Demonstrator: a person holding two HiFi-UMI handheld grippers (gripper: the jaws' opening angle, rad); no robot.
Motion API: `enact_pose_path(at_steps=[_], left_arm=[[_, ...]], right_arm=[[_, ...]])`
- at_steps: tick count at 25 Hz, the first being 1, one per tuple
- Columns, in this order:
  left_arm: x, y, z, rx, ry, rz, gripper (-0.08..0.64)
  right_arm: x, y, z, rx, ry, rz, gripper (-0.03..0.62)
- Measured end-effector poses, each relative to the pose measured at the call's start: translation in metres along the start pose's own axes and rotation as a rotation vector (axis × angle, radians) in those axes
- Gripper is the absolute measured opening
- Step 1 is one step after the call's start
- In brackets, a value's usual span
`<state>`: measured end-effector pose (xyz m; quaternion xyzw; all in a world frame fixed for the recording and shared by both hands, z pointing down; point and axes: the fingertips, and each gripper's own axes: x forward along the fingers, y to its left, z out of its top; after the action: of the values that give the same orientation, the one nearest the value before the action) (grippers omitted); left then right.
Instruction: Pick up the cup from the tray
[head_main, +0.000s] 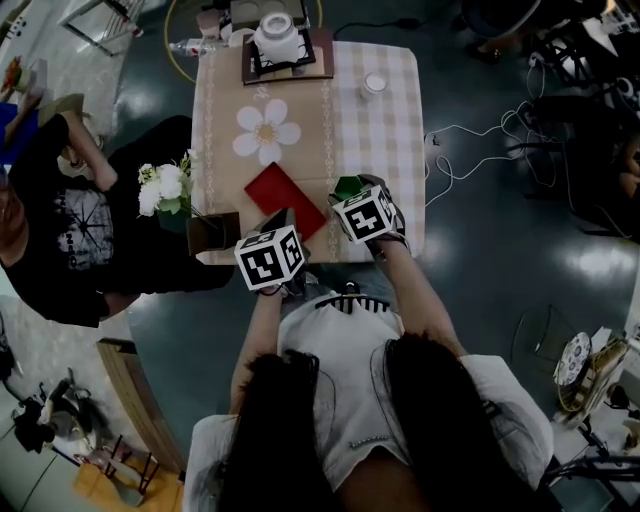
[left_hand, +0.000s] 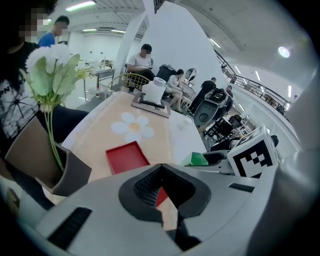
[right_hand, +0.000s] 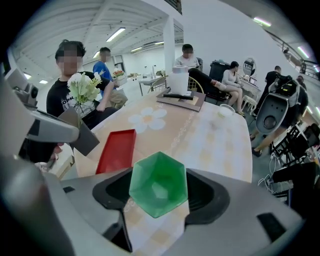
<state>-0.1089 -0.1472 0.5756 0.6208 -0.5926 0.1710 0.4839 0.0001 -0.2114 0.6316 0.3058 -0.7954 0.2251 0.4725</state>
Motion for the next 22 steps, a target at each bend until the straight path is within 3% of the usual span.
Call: enact_pose_path(at_steps=[22], left_arm=[[-0.006, 0.009, -0.016, -0.023, 0.027, 0.015, 0.008]], right_arm=[[0.007, -0.003, -0.02, 0.038, 0.012, 0.017, 0.322]])
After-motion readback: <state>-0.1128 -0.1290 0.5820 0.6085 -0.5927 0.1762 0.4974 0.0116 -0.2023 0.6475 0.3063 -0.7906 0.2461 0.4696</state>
